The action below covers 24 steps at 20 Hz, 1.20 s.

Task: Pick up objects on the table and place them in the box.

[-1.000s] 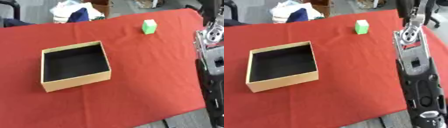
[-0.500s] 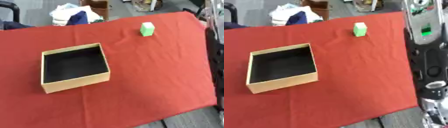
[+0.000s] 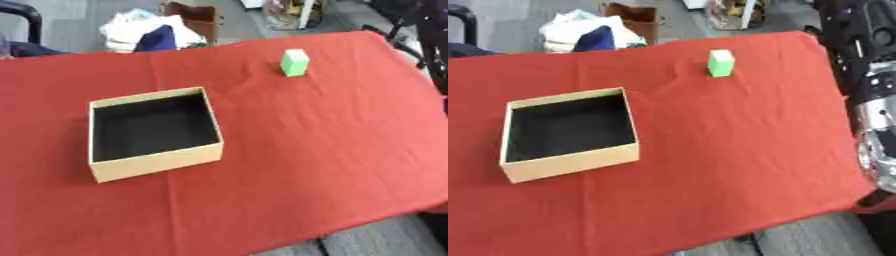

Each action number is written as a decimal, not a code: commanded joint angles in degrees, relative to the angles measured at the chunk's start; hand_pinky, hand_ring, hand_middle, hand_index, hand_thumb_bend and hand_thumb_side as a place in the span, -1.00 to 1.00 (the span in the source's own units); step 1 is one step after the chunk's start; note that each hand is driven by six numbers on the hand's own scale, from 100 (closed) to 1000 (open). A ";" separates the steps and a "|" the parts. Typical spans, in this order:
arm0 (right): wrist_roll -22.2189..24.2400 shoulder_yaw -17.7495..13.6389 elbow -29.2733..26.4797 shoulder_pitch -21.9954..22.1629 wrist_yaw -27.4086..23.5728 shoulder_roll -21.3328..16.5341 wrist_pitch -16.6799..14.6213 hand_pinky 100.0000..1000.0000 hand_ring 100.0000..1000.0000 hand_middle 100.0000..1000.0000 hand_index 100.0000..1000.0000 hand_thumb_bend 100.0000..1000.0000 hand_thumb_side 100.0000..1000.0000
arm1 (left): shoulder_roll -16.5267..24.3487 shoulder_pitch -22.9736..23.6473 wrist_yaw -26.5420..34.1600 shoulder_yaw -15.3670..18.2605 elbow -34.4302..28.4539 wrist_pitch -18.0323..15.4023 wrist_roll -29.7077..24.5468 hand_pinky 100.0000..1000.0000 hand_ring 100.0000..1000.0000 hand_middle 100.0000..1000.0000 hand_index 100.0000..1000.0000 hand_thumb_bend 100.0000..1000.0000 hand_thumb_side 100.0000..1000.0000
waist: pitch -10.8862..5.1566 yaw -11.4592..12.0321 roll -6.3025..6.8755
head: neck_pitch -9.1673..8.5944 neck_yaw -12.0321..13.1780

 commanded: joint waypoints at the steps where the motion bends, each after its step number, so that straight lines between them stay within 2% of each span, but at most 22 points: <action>1: -0.08 1.48 10.05 -1.71 2.54 -3.02 1.95 0.13 0.28 0.58 0.84 -1.00 0.63 | 1.18 -0.79 0.07 -0.28 -0.44 -0.16 -0.33 0.20 0.58 0.18 0.36 -1.00 -0.94 | -0.98 0.34 -0.03 | -0.40 -0.45; 6: 3.25 3.19 17.23 -1.04 5.12 -2.74 4.76 0.16 0.33 0.63 0.88 -1.00 0.61 | 1.19 -1.01 0.10 -0.23 -0.45 -0.20 -0.34 0.20 0.59 0.18 0.36 -1.00 -0.94 | -0.90 1.06 -0.03 | -0.83 -0.26; 11: 6.33 4.11 18.88 -0.52 9.08 -2.34 7.77 0.18 0.36 0.66 0.96 -1.00 0.49 | 1.17 -1.05 0.10 -0.25 -0.45 -0.19 -0.36 0.20 0.59 0.18 0.36 -1.00 -0.94 | -0.92 1.07 0.07 | -0.90 -0.37; 14: 9.14 4.57 18.99 -0.25 12.28 -2.04 9.47 0.23 0.43 0.74 1.00 -1.00 0.38 | 1.13 -1.06 0.09 -0.27 -0.45 -0.18 -0.40 0.20 0.59 0.18 0.36 -1.00 -0.94 | -0.88 1.09 0.14 | -0.99 -0.49; 24: 25.94 5.66 17.67 0.68 27.41 -1.41 14.69 0.36 0.52 0.80 1.00 -1.00 0.14 | 1.07 -1.06 0.07 -0.20 -0.48 -0.16 -0.31 0.20 0.59 0.18 0.36 -1.00 -0.95 | -0.86 0.97 0.28 | -0.90 -0.57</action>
